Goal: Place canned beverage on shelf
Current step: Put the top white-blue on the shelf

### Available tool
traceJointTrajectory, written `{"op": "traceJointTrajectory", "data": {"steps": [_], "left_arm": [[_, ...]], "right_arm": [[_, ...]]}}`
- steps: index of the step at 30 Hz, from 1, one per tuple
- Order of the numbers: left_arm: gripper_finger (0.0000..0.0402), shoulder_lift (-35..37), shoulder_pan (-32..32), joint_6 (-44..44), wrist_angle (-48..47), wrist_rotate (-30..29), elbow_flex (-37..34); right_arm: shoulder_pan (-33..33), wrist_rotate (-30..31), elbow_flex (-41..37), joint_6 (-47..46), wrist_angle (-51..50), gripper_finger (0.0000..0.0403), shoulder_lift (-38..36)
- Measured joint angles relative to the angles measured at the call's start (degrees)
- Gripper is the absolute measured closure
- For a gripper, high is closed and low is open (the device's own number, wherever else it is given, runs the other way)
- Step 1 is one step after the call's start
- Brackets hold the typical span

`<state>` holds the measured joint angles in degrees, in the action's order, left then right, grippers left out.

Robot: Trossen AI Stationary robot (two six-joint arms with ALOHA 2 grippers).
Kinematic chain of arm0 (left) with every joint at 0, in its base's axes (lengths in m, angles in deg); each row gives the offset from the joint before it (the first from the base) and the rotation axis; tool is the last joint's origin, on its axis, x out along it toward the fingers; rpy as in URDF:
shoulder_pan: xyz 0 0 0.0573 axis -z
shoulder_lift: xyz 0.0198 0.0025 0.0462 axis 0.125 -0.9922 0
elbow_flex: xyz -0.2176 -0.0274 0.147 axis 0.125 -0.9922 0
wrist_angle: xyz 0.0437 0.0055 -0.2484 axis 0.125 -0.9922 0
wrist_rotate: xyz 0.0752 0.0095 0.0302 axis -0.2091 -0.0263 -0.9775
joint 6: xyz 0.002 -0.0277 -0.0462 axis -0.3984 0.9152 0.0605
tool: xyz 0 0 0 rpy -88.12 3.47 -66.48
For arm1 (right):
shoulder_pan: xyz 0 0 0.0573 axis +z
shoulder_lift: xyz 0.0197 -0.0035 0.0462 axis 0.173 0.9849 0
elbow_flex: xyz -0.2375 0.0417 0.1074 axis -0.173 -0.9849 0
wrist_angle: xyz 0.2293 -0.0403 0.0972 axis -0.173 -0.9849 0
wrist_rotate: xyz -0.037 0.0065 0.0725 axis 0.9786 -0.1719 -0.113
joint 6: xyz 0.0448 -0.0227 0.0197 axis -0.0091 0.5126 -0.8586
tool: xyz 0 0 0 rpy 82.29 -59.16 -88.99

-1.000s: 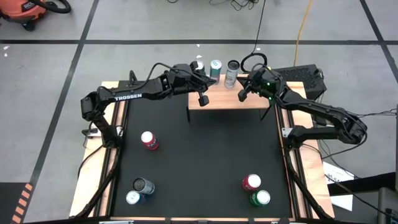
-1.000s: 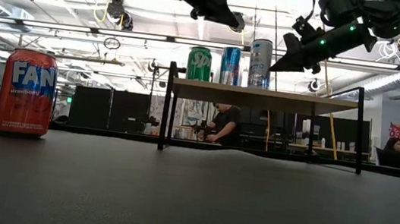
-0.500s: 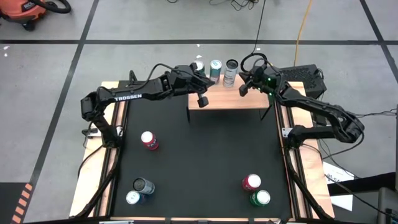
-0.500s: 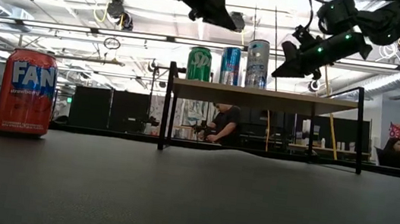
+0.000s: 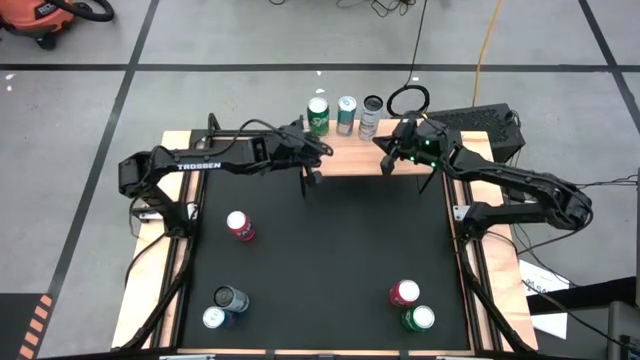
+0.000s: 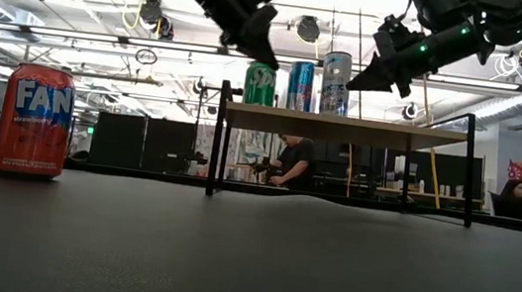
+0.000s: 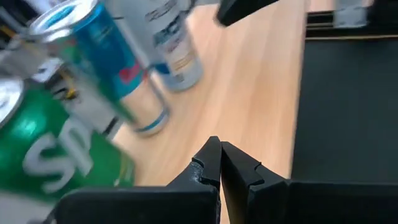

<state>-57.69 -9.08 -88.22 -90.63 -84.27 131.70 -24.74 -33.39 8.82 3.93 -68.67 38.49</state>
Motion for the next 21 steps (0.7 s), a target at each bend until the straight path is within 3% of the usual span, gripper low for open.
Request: {"op": "traceJointTrajectory", "data": {"steps": [13, 21], "left_arm": [[0.0392, 2.34, 7.56, 3.95, 0.68, -11.72, -9.88], [0.0392, 2.34, 10.93, 4.0, 0.87, -13.61, -10.15]], "right_arm": [[3.42, 6.55, 0.02, -1.89, 10.87, 0.0403, 8.07], [3.06, 10.94, 0.02, -2.09, 13.54, 0.0403, 9.92]]}}
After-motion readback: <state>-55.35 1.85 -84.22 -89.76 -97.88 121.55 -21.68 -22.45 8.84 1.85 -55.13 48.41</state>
